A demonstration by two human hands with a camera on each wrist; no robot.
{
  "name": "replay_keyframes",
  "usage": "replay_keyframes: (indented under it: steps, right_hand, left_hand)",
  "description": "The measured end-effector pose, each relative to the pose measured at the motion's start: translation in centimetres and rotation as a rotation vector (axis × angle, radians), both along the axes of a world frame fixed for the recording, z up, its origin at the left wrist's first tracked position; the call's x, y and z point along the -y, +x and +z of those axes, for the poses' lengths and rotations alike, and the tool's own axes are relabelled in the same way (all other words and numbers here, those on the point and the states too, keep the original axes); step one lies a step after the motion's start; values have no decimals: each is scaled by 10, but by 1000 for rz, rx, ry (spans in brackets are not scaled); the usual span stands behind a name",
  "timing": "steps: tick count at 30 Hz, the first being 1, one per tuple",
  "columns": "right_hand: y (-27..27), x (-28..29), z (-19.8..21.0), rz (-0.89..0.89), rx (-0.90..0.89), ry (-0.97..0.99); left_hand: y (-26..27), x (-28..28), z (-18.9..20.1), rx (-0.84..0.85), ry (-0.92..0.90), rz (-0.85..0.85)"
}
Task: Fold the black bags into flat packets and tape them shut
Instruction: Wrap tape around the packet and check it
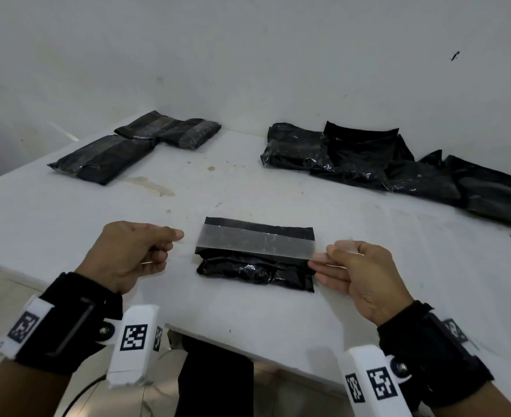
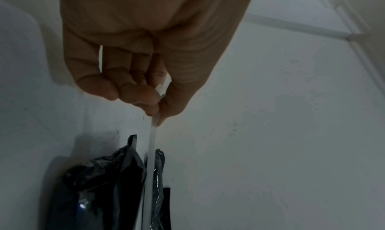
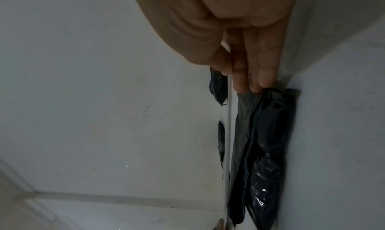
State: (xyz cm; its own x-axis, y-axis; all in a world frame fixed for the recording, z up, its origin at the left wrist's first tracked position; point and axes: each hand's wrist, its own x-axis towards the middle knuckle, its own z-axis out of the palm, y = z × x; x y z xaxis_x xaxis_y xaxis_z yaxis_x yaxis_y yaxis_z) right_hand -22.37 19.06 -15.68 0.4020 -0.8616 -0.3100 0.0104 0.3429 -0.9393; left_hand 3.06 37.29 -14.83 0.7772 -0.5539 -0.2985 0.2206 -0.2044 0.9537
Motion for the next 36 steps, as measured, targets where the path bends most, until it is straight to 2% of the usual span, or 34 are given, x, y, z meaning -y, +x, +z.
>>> replay_keyframes:
  steps: [16, 20, 30, 36]
  right_hand:
    - [-8, -1, -10, -14, -27, -72]
    - [-7, 0, -11, -14, -59, -104]
    - [-5, -1, -10, 15, -346, -412]
    - [-5, 0, -14, 67, -341, -343]
  left_hand:
    - [-8, -8, -8, 90, 39, -59]
    - [-10, -10, -9, 160, 47, -63]
    - [-12, -5, -17, 385, 124, -78]
    - [-9, -3, -22, 429, 142, -65]
